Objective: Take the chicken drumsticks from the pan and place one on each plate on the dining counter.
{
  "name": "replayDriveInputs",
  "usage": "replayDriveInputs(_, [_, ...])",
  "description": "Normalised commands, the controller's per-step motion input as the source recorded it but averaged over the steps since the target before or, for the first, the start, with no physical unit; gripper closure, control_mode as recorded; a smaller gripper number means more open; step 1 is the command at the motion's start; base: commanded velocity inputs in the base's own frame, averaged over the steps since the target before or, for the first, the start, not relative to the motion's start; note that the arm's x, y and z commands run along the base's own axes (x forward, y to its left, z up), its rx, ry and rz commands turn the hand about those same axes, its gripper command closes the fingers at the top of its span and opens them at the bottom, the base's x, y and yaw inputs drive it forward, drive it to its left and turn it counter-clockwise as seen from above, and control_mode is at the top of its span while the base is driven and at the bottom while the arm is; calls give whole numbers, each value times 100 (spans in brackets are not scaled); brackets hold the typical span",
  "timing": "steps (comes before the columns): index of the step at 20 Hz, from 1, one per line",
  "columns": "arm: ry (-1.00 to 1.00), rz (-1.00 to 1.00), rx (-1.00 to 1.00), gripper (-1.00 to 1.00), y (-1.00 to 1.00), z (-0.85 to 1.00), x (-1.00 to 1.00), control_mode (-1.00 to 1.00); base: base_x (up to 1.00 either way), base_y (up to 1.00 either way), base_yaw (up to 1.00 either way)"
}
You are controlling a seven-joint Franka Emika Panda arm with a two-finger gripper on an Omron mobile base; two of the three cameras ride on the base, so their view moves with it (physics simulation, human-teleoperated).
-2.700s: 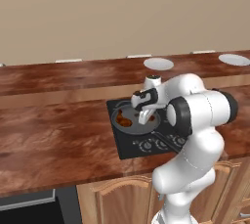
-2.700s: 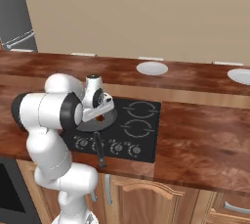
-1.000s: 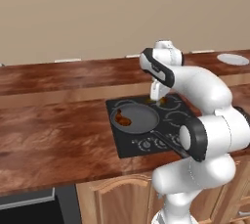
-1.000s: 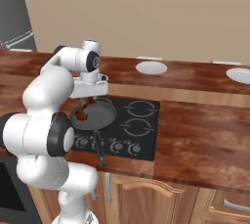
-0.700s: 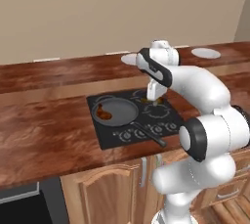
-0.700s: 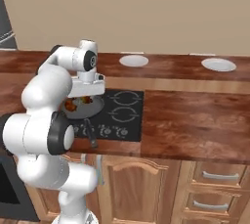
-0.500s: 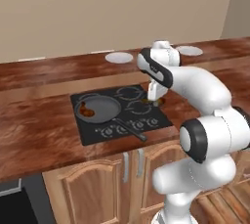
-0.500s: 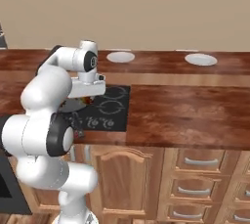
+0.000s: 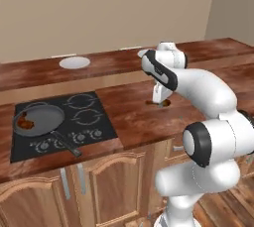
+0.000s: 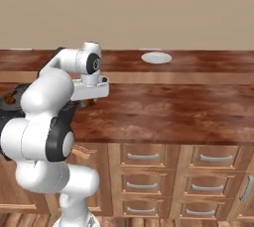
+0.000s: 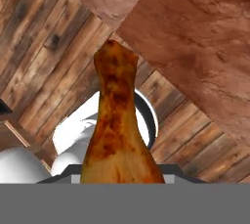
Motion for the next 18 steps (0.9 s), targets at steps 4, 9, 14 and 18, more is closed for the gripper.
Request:
replayDriveInputs(4, [0, 0, 0, 100, 0, 0, 0, 100, 0, -100, 0])
replayDriveInputs(9, [0, 0, 0, 100, 0, 0, 0, 100, 0, -100, 0])
replayDriveInputs(14, [0, 0, 0, 100, 0, 0, 0, 100, 0, -100, 0])
replayDriveInputs(18, [0, 0, 0, 100, 0, 0, 0, 100, 0, -100, 0])
